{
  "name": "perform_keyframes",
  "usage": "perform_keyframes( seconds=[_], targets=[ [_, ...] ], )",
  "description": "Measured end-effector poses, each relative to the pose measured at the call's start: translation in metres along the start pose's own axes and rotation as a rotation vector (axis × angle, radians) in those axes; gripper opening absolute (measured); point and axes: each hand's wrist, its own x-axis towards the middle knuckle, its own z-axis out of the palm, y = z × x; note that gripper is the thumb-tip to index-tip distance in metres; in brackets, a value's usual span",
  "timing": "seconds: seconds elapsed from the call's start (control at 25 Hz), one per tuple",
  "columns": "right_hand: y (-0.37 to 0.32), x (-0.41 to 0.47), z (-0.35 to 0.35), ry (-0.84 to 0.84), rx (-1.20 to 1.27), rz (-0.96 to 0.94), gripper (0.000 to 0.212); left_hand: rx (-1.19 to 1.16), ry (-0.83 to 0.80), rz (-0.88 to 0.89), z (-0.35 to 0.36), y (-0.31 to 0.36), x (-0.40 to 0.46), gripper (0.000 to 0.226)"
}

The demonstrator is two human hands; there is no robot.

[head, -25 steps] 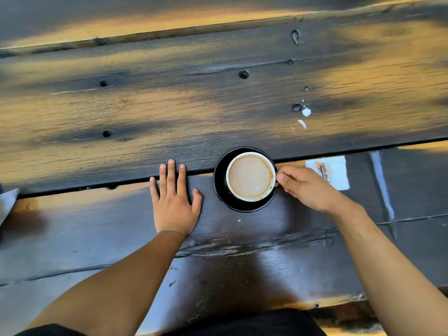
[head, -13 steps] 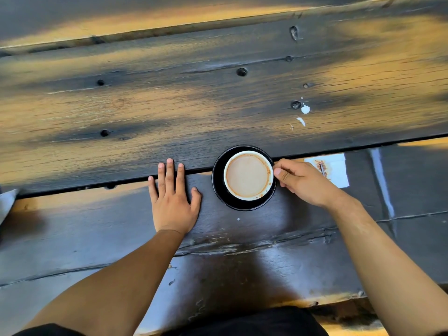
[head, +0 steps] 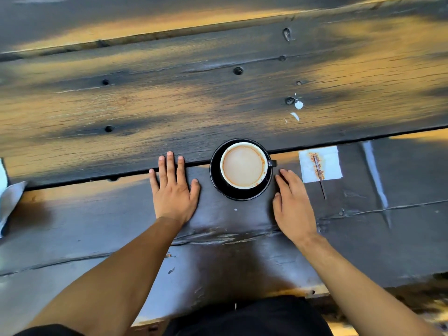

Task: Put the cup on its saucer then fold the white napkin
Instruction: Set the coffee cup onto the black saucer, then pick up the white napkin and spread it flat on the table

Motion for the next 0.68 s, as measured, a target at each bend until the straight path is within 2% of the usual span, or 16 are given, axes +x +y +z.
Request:
perform_keyframes(
  seconds=[0.16, 0.32, 0.52, 0.68],
  targets=[
    [-0.004, -0.042, 0.011, -0.162, -0.163, -0.027, 0.056, -0.035, -0.079, 0.019, -0.010, 0.000, -0.021, 0.073],
    [-0.005, -0.081, 0.017, -0.213, -0.223, 0.000, 0.061, -0.047, -0.137, 0.077, -0.014, -0.009, -0.107, 0.068],
    [-0.014, -0.134, 0.026, -0.298, -0.266, 0.037, 0.069, -0.063, -0.264, 0.130, -0.014, -0.036, -0.195, 0.070],
    [-0.029, -0.189, 0.035, -0.297, -0.189, 0.117, 0.068, -0.017, -0.353, 0.122, -0.015, -0.059, -0.250, 0.070]
  ],
)
